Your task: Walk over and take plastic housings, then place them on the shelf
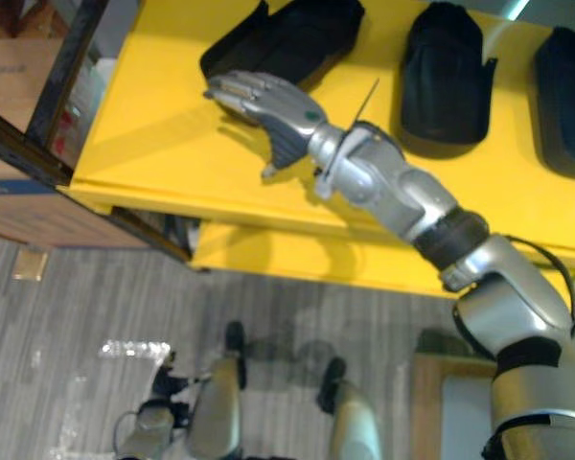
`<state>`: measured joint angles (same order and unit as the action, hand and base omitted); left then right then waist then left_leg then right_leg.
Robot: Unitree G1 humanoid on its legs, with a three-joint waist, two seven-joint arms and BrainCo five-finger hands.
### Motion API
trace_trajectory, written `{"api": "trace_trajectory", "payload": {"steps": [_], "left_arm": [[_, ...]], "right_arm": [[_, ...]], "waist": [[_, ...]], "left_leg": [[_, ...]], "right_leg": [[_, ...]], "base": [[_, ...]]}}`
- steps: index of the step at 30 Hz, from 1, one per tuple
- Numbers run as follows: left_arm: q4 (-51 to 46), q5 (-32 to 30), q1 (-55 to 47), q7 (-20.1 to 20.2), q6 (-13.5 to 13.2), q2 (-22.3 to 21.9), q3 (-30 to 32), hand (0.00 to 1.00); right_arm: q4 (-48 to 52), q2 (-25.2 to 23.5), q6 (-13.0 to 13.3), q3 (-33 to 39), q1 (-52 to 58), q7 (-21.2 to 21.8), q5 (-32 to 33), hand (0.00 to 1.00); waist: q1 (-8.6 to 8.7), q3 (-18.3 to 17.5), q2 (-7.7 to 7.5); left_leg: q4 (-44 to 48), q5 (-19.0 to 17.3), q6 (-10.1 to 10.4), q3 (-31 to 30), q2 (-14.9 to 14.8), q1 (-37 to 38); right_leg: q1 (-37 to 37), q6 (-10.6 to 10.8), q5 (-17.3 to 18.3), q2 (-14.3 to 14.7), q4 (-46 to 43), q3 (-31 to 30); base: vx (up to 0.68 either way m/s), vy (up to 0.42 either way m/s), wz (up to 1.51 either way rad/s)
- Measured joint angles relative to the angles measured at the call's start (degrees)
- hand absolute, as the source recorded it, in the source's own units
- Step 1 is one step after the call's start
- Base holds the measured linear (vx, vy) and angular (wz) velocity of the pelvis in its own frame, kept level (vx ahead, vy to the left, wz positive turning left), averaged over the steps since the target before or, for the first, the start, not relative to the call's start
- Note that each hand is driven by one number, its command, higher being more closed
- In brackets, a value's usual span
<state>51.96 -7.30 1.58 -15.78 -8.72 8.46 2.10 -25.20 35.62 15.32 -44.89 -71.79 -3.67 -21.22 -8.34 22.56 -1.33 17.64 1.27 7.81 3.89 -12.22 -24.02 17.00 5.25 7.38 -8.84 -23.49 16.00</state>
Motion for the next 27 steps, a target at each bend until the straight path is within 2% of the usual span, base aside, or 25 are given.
{"api": "trace_trajectory", "payload": {"steps": [9, 17, 21, 27], "left_arm": [[-1.26, 0.02, 0.12, 0.05, -0.02, -0.44, -0.24, 0.0], [-1.31, 0.06, 0.24, 1.0, 0.07, -0.47, -0.31, 0.0], [-1.26, 0.01, 0.24, 1.41, 0.14, -0.42, -0.52, 0.0], [-1.14, -0.12, 0.22, 3.17, 0.91, -0.02, -0.73, 0.0]], "right_arm": [[-10.21, -2.03, -2.81, -0.11, -5.75, 1.5, -2.15, 0.0], [-13.52, -2.28, -2.98, -1.05, -7.21, 9.19, -0.77, 0.0], [-13.19, -1.99, -2.95, -4.53, -8.85, 12.75, 1.18, 0.0], [-3.76, 3.15, -2.63, -11.5, -9.01, 17.28, 6.0, 0.0]], "waist": [[-0.44, 1.46, 0.8], [-0.38, 2.19, 0.87], [-0.3, 2.19, 0.87], [0.93, 2.17, 0.78]], "left_leg": [[-0.29, 0.04, 0.02, -0.27, 0.09, 0.03], [-0.98, 0.1, 0.13, -0.1, 0.09, 1.17], [-1.46, 0.15, 0.21, 0.71, -0.02, 2.06], [-2.49, 0.44, 0.23, 1.46, 0.1, 2.96]], "right_leg": [[-0.23, -0.1, 0.06, -0.04, -0.3, 0.48], [-1.19, -0.2, 0.12, -0.04, 0.07, 0.58], [-1.23, -0.27, 0.18, 0.01, 0.05, -0.13], [-1.33, -0.26, 0.18, -0.15, 0.07, -0.55]], "base": [[0.0, 0.0, 0.0], [0.0, 0.0, 0.0], [0.0, 0.004, -0.09], [0.0, 0.005, -0.02]]}}
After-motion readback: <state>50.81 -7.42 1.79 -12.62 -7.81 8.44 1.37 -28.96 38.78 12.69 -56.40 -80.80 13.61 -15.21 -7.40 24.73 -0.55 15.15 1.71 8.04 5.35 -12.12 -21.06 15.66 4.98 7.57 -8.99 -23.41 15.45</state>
